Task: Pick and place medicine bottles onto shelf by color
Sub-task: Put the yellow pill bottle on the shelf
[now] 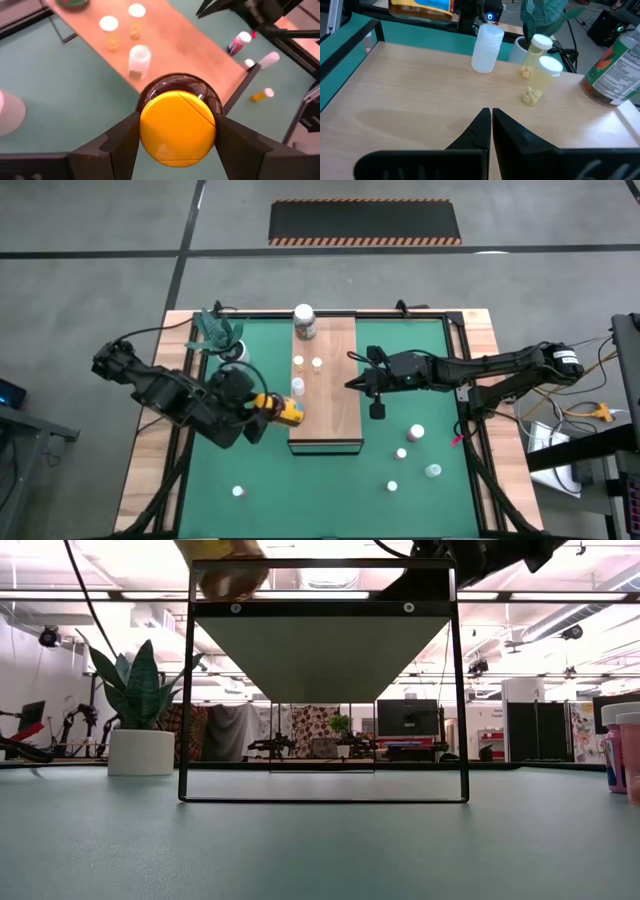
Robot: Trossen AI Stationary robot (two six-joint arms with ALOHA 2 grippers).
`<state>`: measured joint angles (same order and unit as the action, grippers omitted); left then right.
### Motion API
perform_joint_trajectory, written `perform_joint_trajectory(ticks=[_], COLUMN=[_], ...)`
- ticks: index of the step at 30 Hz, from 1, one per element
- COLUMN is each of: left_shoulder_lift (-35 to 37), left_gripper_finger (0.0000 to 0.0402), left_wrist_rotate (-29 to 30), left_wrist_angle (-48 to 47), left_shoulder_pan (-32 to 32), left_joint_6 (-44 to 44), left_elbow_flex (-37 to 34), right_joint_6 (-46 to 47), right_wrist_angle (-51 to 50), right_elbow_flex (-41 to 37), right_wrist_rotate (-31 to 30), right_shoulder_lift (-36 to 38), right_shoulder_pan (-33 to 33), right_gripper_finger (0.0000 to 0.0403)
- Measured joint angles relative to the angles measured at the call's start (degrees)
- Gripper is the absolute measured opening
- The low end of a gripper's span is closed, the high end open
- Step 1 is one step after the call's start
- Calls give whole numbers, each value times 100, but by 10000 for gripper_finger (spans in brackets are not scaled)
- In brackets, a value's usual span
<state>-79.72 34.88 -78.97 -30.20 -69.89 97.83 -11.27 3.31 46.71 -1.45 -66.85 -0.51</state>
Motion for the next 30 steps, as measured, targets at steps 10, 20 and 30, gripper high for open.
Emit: perform_joint_trajectory(ticks=[10, 20, 30], left_shoulder_lift=[-12, -506, -761], left_gripper_finger=[212, 212, 212], left_wrist_rotate=[18, 161, 117], left_wrist_angle=[1159, 1191, 1155], left_shoulder_pan=[58, 165, 327], left_joint_6=[733, 768, 776], left_elbow_flex=[-167, -154, -152], right_joint_6=[-83, -33, -3], right_wrist_angle=[0, -2, -4], right_elbow_flex=[-97, -99, -99], right_wrist_rotate=[0, 0, 2], right_shoulder_lift=[0, 0, 0], right_shoulder_pan=[0, 0, 0], right_gripper_finger=[9, 9, 9])
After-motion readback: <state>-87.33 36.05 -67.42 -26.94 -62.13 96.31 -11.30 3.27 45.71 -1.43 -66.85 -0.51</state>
